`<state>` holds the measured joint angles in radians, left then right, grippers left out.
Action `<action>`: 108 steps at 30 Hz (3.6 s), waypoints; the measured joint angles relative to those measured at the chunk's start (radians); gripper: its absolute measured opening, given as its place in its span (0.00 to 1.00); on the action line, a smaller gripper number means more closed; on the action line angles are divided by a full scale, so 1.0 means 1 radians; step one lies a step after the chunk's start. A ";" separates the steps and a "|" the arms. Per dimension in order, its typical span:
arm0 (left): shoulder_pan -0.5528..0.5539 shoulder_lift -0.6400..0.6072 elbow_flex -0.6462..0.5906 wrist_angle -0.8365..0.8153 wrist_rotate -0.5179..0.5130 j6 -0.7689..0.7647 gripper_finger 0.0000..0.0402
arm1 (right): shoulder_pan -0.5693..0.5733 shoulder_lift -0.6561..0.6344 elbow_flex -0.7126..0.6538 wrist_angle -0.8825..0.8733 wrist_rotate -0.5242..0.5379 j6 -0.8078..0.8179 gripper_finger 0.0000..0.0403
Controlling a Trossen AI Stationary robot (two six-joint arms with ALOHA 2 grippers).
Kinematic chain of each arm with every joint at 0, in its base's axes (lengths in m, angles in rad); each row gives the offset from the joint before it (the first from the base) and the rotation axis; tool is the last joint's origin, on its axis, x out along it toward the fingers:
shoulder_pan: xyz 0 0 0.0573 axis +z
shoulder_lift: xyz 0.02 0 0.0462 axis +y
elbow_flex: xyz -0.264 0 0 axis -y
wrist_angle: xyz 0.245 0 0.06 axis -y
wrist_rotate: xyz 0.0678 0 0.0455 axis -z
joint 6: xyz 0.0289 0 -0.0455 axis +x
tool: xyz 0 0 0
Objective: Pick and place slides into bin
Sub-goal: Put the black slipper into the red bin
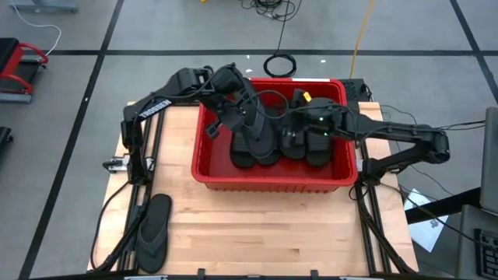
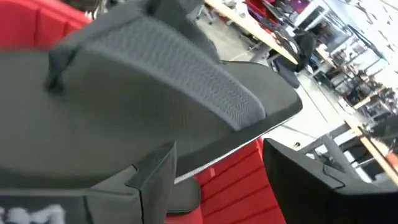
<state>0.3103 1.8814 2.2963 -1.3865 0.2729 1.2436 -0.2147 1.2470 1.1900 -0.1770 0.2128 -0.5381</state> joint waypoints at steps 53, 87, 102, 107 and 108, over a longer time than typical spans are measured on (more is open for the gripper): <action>0.015 0.011 -0.082 0.067 0.088 -0.081 0.00 | -0.006 0.132 -0.006 0.200 -0.125 -0.354 0.03; 0.073 -0.348 -0.082 0.215 0.033 -0.673 0.02 | -0.032 0.124 -0.005 -0.039 0.035 -0.050 0.00; 0.106 -0.457 -0.641 0.816 0.785 -0.951 0.00 | -0.086 0.138 -0.006 0.000 -0.004 0.034 0.00; 0.211 -0.558 -0.846 0.887 0.655 -0.919 0.00 | -0.087 0.138 -0.006 0.000 -0.007 0.070 0.00; 0.235 -0.583 -0.882 0.884 0.588 -0.902 0.00 | -0.087 0.138 -0.006 0.000 -0.007 0.075 0.00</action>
<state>0.5448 1.2985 1.4142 -0.5029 0.8609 0.3415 -0.3016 1.3846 1.1839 -0.1772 0.2058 -0.4627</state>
